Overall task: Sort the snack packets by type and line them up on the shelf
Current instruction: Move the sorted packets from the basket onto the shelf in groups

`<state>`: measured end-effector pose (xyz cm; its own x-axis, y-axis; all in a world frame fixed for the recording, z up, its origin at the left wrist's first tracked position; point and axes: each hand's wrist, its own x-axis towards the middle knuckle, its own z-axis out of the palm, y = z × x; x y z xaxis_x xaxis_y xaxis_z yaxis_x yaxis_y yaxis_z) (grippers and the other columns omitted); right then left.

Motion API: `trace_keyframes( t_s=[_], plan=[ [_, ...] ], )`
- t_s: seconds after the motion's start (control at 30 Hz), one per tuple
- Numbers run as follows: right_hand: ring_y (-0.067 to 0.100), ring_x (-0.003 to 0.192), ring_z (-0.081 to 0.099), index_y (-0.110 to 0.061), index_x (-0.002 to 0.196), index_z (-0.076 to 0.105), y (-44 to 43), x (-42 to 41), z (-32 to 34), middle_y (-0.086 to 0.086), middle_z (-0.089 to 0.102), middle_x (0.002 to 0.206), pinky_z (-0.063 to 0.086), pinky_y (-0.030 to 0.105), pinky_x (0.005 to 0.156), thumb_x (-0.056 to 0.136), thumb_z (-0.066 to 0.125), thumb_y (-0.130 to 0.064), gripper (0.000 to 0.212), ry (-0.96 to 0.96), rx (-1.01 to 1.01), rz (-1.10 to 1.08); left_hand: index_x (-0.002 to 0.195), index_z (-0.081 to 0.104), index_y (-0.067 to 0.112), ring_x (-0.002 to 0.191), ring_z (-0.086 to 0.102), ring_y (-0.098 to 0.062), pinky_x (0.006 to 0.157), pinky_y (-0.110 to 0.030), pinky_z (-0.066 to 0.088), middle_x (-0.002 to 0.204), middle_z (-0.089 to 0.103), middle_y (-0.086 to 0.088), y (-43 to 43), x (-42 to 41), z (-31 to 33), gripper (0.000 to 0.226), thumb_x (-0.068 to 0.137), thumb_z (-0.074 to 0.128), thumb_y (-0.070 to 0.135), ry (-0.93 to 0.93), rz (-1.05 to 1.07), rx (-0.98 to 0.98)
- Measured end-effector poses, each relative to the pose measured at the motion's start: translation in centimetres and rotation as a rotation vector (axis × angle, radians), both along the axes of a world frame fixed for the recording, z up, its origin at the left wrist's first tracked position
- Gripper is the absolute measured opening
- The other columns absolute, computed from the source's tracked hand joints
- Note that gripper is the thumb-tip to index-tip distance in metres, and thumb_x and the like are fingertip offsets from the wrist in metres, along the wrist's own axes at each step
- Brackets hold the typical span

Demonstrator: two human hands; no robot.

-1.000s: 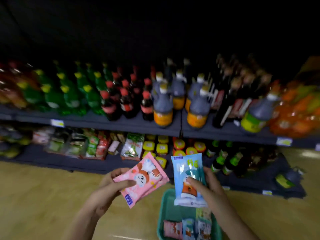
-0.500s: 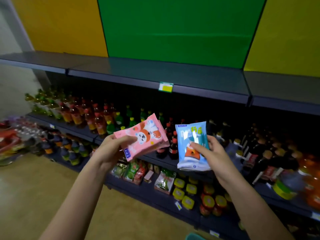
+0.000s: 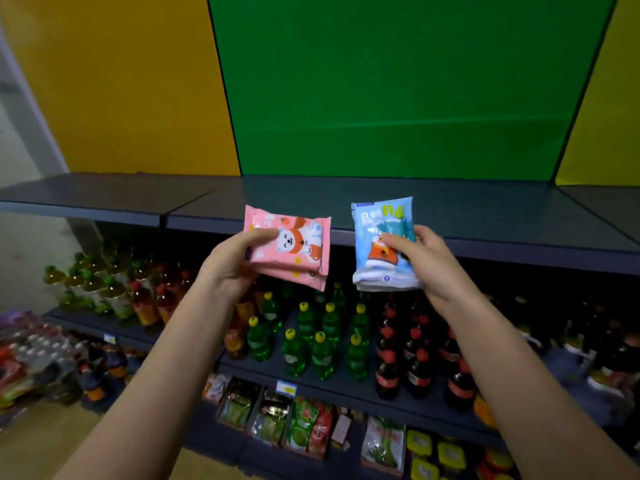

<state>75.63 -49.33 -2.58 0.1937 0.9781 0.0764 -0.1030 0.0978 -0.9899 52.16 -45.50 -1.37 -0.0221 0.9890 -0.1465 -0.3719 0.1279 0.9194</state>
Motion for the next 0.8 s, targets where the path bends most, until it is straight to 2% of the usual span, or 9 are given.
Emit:
trace_keyframes(
  t_s=[0.1, 0.2, 0.33, 0.4, 0.43, 0.5, 0.6, 0.67, 0.8],
  plan=[
    [0.01, 0.077, 0.063, -0.008, 0.119, 0.052, 5.1, -2.4, 1.6, 0.0, 0.066, 0.091, 0.051, 0.025, 0.074, 0.082, 0.069, -0.019, 0.042, -0.036, 0.004, -0.006, 0.081, 0.066, -0.001, 0.057, 0.07, -0.019, 0.06, -0.032, 0.06, 0.074, 0.073, -0.012, 5.6, -2.5, 1.5, 0.006, 0.076, 0.069, -0.001, 0.009, 0.024, 0.027],
    [0.011, 0.076, 0.062, -0.008, 0.12, 0.052, 10.6, -3.9, 2.5, -0.001, 0.065, 0.089, 0.05, 0.029, 0.078, 0.081, 0.069, -0.019, 0.044, -0.065, -0.007, -0.006, 0.087, 0.066, -0.002, 0.063, 0.07, -0.022, 0.061, -0.034, 0.06, 0.086, 0.072, -0.015, 11.8, -4.7, 2.3, 0.017, 0.072, 0.074, 0.002, 0.061, 0.044, 0.045],
    [0.015, 0.076, 0.063, -0.007, 0.12, 0.052, 18.8, -5.1, 2.7, 0.005, 0.067, 0.096, 0.051, 0.033, 0.08, 0.08, 0.07, -0.02, 0.045, -0.08, -0.024, -0.003, 0.095, 0.063, 0.004, 0.063, 0.069, -0.018, 0.062, -0.034, 0.059, 0.076, 0.073, -0.009, 20.2, -6.7, 2.4, 0.02, 0.077, 0.071, 0.008, 0.154, -0.002, 0.033],
    [0.017, 0.076, 0.064, -0.006, 0.119, 0.053, 23.0, -5.9, 2.3, 0.007, 0.068, 0.099, 0.052, 0.033, 0.079, 0.079, 0.072, -0.022, 0.047, -0.091, -0.048, 0.013, 0.105, 0.061, 0.002, 0.074, 0.069, -0.02, 0.067, -0.033, 0.059, 0.084, 0.073, -0.011, 24.0, -7.4, 2.2, 0.028, 0.079, 0.07, 0.008, 0.169, -0.026, 0.018],
    [0.018, 0.076, 0.065, -0.006, 0.119, 0.054, 25.0, -6.2, 2.2, 0.008, 0.069, 0.098, 0.052, 0.033, 0.078, 0.078, 0.072, -0.022, 0.048, -0.099, -0.063, 0.02, 0.105, 0.061, 0.001, 0.078, 0.068, -0.021, 0.069, -0.034, 0.059, 0.084, 0.074, -0.011, 25.7, -7.6, 2.2, 0.029, 0.079, 0.07, 0.008, 0.17, -0.031, 0.013],
    [0.019, 0.075, 0.065, -0.003, 0.118, 0.056, 28.9, -7.0, 1.7, 0.009, 0.069, 0.097, 0.052, 0.033, 0.079, 0.078, 0.072, -0.023, 0.048, -0.117, -0.103, 0.035, 0.093, 0.061, 0.003, 0.07, 0.068, -0.018, 0.065, -0.031, 0.057, 0.074, 0.074, -0.008, 28.8, -7.9, 2.0, 0.016, 0.08, 0.069, 0.007, 0.188, -0.043, 0.0],
    [0.02, 0.069, 0.062, 0.001, 0.114, 0.061, 33.5, -8.1, 1.4, 0.011, 0.068, 0.088, 0.05, 0.032, 0.077, 0.079, 0.07, -0.023, 0.043, -0.184, -0.166, 0.037, 0.091, 0.06, 0.0, 0.068, 0.067, -0.018, 0.059, -0.031, 0.053, 0.098, 0.07, -0.012, 32.7, -8.7, 1.7, 0.018, 0.078, 0.071, 0.005, 0.263, -0.062, -0.041],
    [0.021, 0.066, 0.061, 0.001, 0.113, 0.062, 36.0, -8.7, 1.4, 0.013, 0.067, 0.09, 0.049, 0.03, 0.071, 0.079, 0.069, -0.026, 0.044, -0.222, -0.221, 0.019, 0.1, 0.059, -0.003, 0.074, 0.064, -0.02, 0.064, -0.032, 0.052, 0.103, 0.067, -0.013, 35.0, -9.3, 1.4, 0.027, 0.077, 0.071, 0.004, 0.322, -0.073, -0.065],
    [0.018, 0.061, 0.057, 0.0, 0.116, 0.059, 39.8, -9.2, 1.3, 0.01, 0.066, 0.084, 0.043, 0.025, 0.054, 0.081, 0.068, -0.028, 0.045, -0.297, -0.271, -0.028, 0.116, 0.051, -0.009, 0.064, 0.067, -0.021, 0.075, -0.035, 0.052, 0.088, 0.065, -0.015, 39.5, -10.3, 1.2, 0.046, 0.076, 0.072, 0.0, 0.401, -0.109, -0.074]
  ],
)
